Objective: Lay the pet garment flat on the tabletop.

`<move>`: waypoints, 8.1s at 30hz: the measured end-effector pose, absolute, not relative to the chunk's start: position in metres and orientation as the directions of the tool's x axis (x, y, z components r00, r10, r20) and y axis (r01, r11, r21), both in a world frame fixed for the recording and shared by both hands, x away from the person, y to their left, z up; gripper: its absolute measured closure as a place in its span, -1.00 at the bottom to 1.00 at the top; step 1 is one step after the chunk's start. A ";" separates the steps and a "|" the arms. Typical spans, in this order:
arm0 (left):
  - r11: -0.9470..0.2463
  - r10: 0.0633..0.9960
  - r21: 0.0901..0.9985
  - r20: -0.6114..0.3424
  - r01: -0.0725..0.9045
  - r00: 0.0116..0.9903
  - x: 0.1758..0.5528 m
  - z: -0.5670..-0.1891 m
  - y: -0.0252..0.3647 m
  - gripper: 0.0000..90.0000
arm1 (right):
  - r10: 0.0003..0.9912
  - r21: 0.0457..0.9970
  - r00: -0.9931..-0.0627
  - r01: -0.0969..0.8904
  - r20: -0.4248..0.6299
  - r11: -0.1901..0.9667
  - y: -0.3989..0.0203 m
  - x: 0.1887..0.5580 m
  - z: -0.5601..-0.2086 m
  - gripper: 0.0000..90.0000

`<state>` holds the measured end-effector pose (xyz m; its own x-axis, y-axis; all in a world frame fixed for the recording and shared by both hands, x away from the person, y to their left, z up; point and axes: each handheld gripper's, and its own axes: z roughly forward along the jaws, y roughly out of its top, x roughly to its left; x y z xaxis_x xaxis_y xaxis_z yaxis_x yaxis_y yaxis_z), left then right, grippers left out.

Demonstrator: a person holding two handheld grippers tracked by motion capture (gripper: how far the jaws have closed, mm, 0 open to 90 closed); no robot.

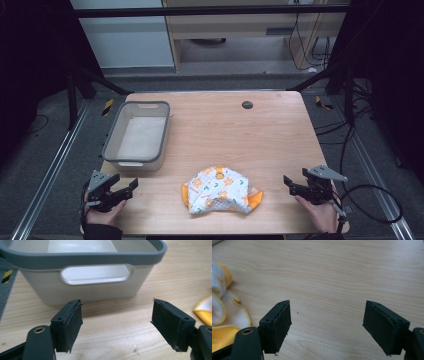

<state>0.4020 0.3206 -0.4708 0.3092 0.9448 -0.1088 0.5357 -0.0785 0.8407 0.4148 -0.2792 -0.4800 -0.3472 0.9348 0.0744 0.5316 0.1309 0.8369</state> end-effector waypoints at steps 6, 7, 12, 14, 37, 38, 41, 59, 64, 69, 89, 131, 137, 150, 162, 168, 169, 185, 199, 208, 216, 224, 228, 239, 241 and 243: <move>-0.089 0.933 0.847 -0.113 0.524 0.342 0.397 -0.467 0.311 -0.50 | 0.921 0.838 -0.385 0.520 0.057 0.166 -0.271 0.412 -0.478 -0.47; -0.089 0.933 0.847 -0.113 0.524 0.342 0.397 -0.467 0.311 -0.47 | 0.921 0.838 -0.385 0.520 0.057 0.166 -0.271 0.412 -0.478 -0.47; -0.092 0.926 0.853 -0.116 0.513 0.360 0.394 -0.464 0.309 -0.37 | 0.911 0.840 -0.409 0.513 0.056 0.179 -0.265 0.411 -0.475 -0.41; -0.096 0.927 0.855 -0.110 0.509 0.359 0.394 -0.462 0.309 -0.35 | 0.906 0.842 -0.419 0.511 0.065 0.175 -0.264 0.413 -0.474 -0.41; -0.168 0.884 0.875 -0.071 0.455 0.462 0.411 -0.429 0.276 -0.35 | 0.879 0.894 -0.470 0.422 0.075 0.149 -0.246 0.432 -0.424 -0.33; -0.171 0.881 0.874 -0.071 0.455 0.467 0.413 -0.428 0.273 -0.35 | 0.879 0.894 -0.470 0.422 0.075 0.149 -0.246 0.432 -0.424 -0.33; -0.177 0.876 0.877 -0.068 0.447 0.478 0.418 -0.424 0.265 -0.34 | 0.869 0.896 -0.488 0.417 0.077 0.154 -0.241 0.433 -0.419 -0.30; -0.250 0.826 0.861 -0.049 0.444 0.561 0.437 -0.421 0.217 -0.33 | 0.829 0.898 -0.556 0.393 0.063 0.195 -0.210 0.444 -0.408 -0.19; -0.286 0.801 0.853 -0.039 0.438 0.598 0.441 -0.420 0.200 -0.32 | 0.806 0.889 -0.588 0.402 0.068 0.219 -0.199 0.446 -0.410 -0.14; -0.314 0.782 0.842 -0.034 0.439 0.623 0.442 -0.424 0.189 -0.28 | 0.783 0.878 -0.619 0.410 0.067 0.248 -0.192 0.446 -0.413 -0.11; -0.434 0.720 0.750 -0.043 0.498 0.692 0.443 -0.455 0.158 -0.04 | 0.702 0.799 -0.705 0.480 0.104 0.363 -0.161 0.444 -0.453 0.00; -0.274 0.819 0.887 0.013 0.372 0.574 0.499 -0.400 0.134 0.46 | 0.847 0.926 -0.532 0.308 -0.022 0.218 -0.142 0.491 -0.421 0.61; -0.247 0.846 0.868 -0.023 0.431 0.532 0.508 -0.419 0.151 0.16 | 0.870 0.899 -0.493 0.372 -0.022 0.233 -0.149 0.509 -0.441 0.39; -0.332 0.784 0.840 -0.007 0.429 0.621 0.454 -0.428 0.191 -0.08 | 0.798 0.901 -0.603 0.341 -0.009 0.268 -0.191 0.451 -0.425 -0.08; -0.431 0.750 0.778 0.027 0.457 0.661 0.444 -0.466 0.176 -0.06 | 0.755 0.838 -0.655 0.424 0.022 0.343 -0.193 0.433 -0.469 -0.05; -0.462 0.738 0.757 0.040 0.461 0.674 0.446 -0.477 0.170 -0.05 | 0.729 0.814 -0.684 0.426 0.004 0.395 -0.184 0.433 -0.481 -0.01; -0.464 0.737 0.755 0.040 0.463 0.674 0.447 -0.478 0.169 -0.05 | 0.723 0.811 -0.691 0.424 0.002 0.403 -0.182 0.434 -0.483 0.01; -0.515 0.699 0.710 0.024 0.481 0.714 0.454 -0.488 0.156 0.77 | 0.697 0.748 -0.717 0.451 -0.021 0.486 -0.168 0.445 -0.493 0.80; -0.379 0.654 0.811 -0.105 0.445 0.749 0.424 -0.423 0.178 0.82 | 0.637 0.847 -0.759 0.423 0.137 0.321 -0.184 0.419 -0.432 0.82; -0.391 0.722 0.755 -0.102 0.526 0.684 0.457 -0.461 0.165 0.73 | 0.751 0.810 -0.650 0.499 0.115 0.308 -0.177 0.451 -0.466 0.75; -0.420 0.734 0.754 -0.045 0.505 0.677 0.459 -0.469 0.163 0.51 | 0.763 0.800 -0.646 0.468 0.020 0.375 -0.172 0.455 -0.479 0.58; -0.359 0.759 0.827 -0.011 0.432 0.651 0.443 -0.448 0.187 0.02 | 0.779 0.873 -0.627 0.395 0.028 0.286 -0.191 0.444 -0.457 0.43; -0.321 0.787 0.852 -0.004 0.414 0.617 0.457 -0.431 0.198 0.00 | 0.799 0.896 -0.600 0.366 0.020 0.252 -0.204 0.450 -0.441 0.40; -0.335 0.796 0.831 -0.002 0.444 0.605 0.525 -0.435 0.172 0.05 | 0.829 0.869 -0.558 0.425 0.032 0.252 -0.204 0.496 -0.446 0.34; -0.354 0.795 0.814 0.003 0.461 0.606 0.536 -0.443 0.164 0.05 | 0.825 0.861 -0.564 0.435 0.032 0.264 -0.199 0.507 -0.451 0.32; -0.357 0.794 0.797 -0.017 0.488 0.608 0.546 -0.453 0.158 0.05 | 0.822 0.848 -0.567 0.460 0.053 0.263 -0.193 0.514 -0.458 0.29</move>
<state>0.5458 0.1585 -0.4527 0.6079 0.7939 -0.0168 0.4880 -0.3568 0.7966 0.5144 -0.1934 -0.4575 -0.5673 0.8218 0.0531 0.4599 0.2627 0.8482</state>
